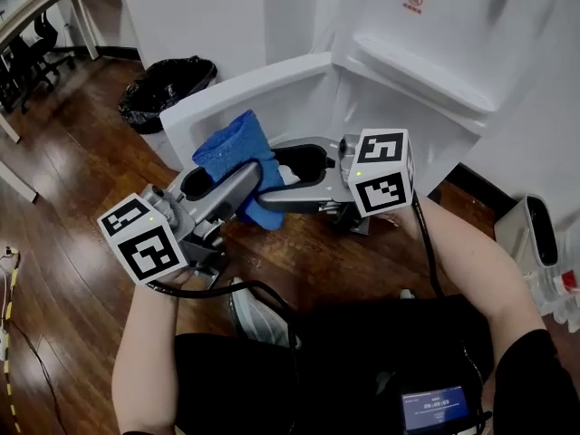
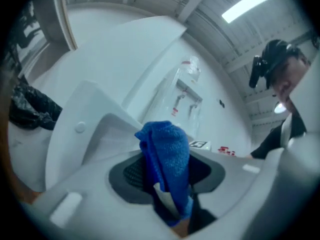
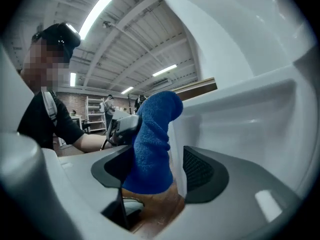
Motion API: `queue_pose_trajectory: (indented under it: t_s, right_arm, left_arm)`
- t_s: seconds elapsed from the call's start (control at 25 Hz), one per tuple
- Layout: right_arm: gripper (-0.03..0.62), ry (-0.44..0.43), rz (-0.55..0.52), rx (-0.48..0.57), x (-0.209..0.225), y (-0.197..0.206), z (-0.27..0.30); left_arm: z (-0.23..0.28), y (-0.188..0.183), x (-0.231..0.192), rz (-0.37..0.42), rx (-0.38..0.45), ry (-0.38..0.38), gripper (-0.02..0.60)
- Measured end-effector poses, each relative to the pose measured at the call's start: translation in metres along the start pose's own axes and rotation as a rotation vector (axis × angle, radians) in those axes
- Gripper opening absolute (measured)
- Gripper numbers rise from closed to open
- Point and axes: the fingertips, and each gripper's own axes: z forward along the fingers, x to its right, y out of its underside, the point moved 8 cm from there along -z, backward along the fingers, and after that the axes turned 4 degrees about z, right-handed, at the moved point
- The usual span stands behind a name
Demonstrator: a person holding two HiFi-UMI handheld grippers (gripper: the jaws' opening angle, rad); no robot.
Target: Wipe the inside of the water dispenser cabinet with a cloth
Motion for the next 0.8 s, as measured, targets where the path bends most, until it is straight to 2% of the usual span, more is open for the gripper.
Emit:
queue_pose_trajectory:
  t_s: [0.12, 0.16, 0.2, 0.24, 0.32, 0.44, 0.52, 0.56, 0.64, 0.72, 0.8]
  right_arm:
    - [0.269, -0.107, 0.014, -0.007, -0.013, -0.002, 0.005]
    - [0.226, -0.132, 0.024, -0.022, -0.016, -0.001, 0.007]
    - [0.213, -0.142, 0.036, -0.045, -0.017, 0.000, 0.009]
    - [0.170, -0.139, 0.051, -0.072, -0.018, 0.003, 0.010]
    - [0.153, -0.114, 0.086, -0.111, -0.018, 0.010, 0.011]
    - [0.144, -0.057, 0.125, -0.080, -0.018, 0.013, 0.006]
    - [0.144, 0.028, 0.133, -0.012, -0.016, 0.007, -0.003]
    - [0.144, 0.103, 0.131, 0.034, -0.013, 0.001, -0.011]
    - [0.144, 0.318, 0.109, 0.156, -0.005, -0.019, -0.032]
    - [0.146, 0.522, 0.039, 0.288, -0.001, -0.052, -0.053]
    - [0.147, 0.661, -0.085, 0.380, -0.003, -0.090, -0.066]
  left_arm:
    - [0.002, 0.004, 0.010, 0.004, -0.052, 0.088, 0.170]
    - [0.002, 0.006, 0.011, 0.003, -0.073, 0.099, 0.170]
    - [0.003, 0.009, 0.011, 0.000, -0.092, 0.100, 0.170]
    - [0.003, 0.012, 0.010, -0.003, -0.112, 0.091, 0.174]
    - [0.005, 0.017, 0.008, 0.013, -0.150, 0.048, 0.192]
    - [0.003, 0.010, 0.013, 0.151, -0.160, -0.070, 0.288]
    - [-0.003, -0.004, 0.020, 0.257, -0.116, -0.135, 0.302]
    - [-0.008, -0.013, 0.024, 0.294, -0.081, -0.164, 0.302]
    - [-0.023, -0.033, 0.027, 0.360, 0.012, -0.245, 0.302]
    - [-0.042, -0.053, 0.024, 0.413, 0.107, -0.365, 0.301]
    - [-0.056, -0.062, 0.011, 0.422, 0.150, -0.489, 0.301]
